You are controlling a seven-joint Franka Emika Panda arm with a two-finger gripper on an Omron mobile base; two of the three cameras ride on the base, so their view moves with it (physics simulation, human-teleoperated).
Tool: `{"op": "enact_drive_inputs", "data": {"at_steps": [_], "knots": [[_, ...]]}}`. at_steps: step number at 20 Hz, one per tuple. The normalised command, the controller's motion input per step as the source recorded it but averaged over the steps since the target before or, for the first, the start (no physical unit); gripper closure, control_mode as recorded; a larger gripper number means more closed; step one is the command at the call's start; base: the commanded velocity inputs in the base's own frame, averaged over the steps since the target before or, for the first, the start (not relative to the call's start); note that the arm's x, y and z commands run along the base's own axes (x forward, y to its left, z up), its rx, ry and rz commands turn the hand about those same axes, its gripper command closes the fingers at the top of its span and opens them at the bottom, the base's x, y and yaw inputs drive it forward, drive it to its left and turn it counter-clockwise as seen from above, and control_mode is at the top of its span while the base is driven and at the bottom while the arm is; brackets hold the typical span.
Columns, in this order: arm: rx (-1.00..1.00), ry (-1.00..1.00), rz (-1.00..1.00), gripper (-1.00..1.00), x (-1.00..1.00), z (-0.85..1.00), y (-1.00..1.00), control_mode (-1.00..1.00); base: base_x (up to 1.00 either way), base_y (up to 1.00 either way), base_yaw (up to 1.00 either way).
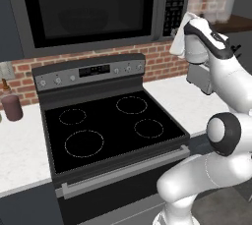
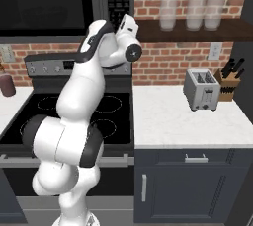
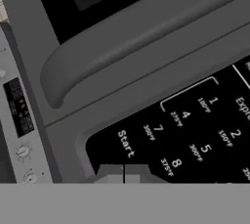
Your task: Pick the bell pepper from the sink and place it in the bowl. Then pick the bowl and place it in the microwave. Then close the microwave door and press the start button.
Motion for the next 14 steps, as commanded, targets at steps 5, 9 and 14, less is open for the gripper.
{"op": "enact_drive_inputs", "data": {"at_steps": [5, 9, 14], "knots": [[0.00, -0.10, 0.00, 1.00, 0.02, 0.00, 0.02, -1.00, 0.00, 0.00, 0.00], [0.00, -0.13, 0.00, 1.00, -0.04, 0.00, 0.04, -1.00, 0.00, 0.00, 0.00], [0.00, -0.09, 0.02, 1.00, -0.06, 0.00, 0.17, -1.00, 0.00, 0.00, 0.00]]}}
